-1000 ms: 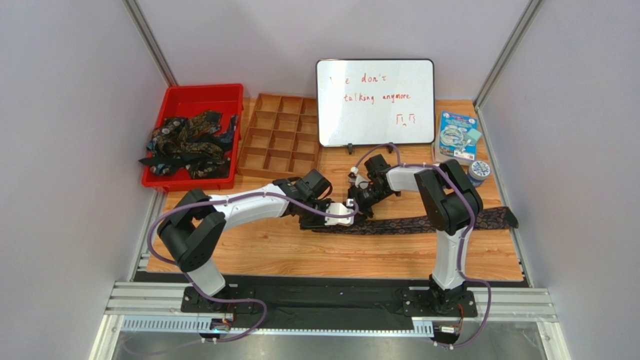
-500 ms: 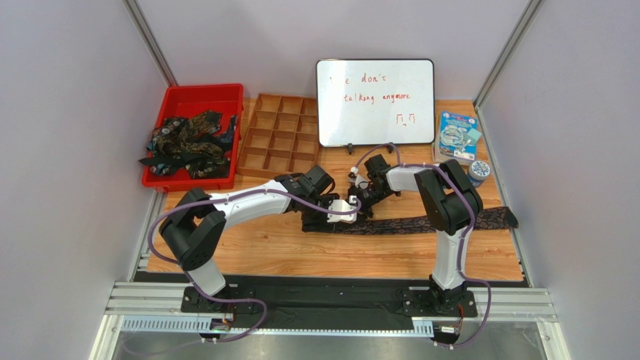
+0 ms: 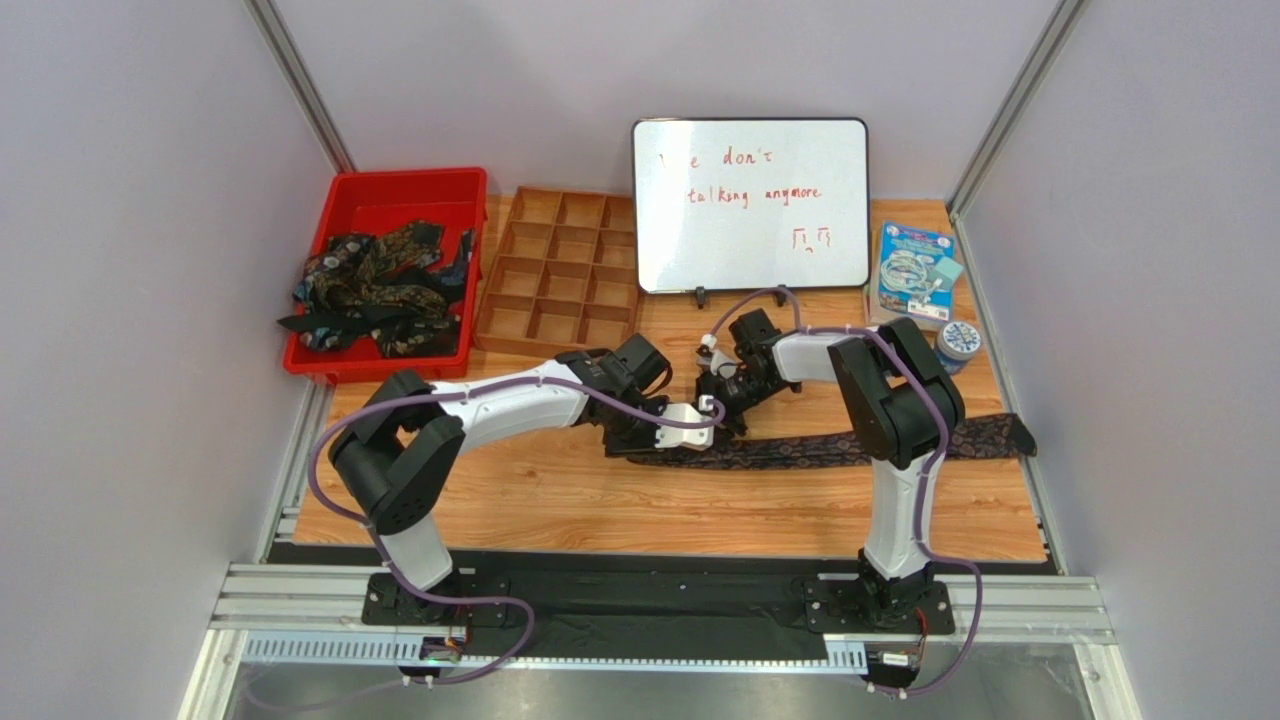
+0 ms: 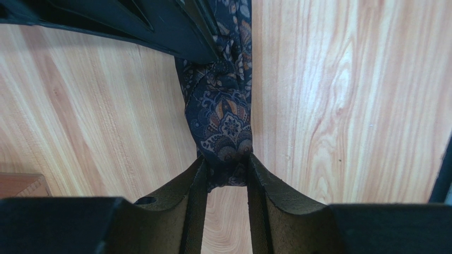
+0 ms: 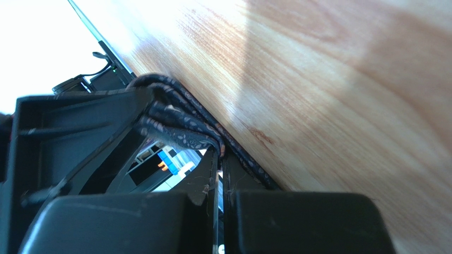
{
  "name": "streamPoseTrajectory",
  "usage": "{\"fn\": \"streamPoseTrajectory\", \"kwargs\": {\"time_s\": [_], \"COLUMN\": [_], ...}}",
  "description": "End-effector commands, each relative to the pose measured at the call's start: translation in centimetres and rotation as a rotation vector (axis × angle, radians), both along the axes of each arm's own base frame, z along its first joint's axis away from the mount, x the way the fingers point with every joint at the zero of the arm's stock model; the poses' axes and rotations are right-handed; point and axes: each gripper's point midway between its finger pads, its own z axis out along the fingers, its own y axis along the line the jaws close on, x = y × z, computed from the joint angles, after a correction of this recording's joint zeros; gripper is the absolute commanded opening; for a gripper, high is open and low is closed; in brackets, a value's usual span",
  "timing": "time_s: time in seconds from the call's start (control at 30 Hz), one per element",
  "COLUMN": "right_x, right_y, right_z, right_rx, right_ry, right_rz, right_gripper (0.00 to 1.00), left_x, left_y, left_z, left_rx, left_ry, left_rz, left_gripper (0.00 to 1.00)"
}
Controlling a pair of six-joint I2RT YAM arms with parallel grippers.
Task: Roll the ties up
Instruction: Roll the tie at the center of the board.
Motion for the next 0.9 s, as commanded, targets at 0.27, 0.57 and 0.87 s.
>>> {"fn": "streamPoseTrajectory", "kwargs": {"time_s": [0.27,0.57,0.87], "right_x": [0.9,0.7,0.0], "right_y": [-0.3,0.2,-0.7], "right_z": [-1.3,0.7,4.6], "right_rx": [-0.045,0.013,0.059], "right_ry": [-0.031,-0.046,-0.058], "right_rz": [-0.007,-0.018,0.001], "right_gripper": [0.00,0.00,0.14], "left_x": [0.0,-0.2,-1.4], "left_y": [-6.5,-6.2,-4.4], "left_z": [3.4,0.8,-1.8], "left_rx": [-0.166,-0.087,-0.015], "left_ry": [0.057,0.100,0.139], "left_rz": [-0.027,-0.015,-0.018], "left_gripper": [0.36,0.35,0.33]}}
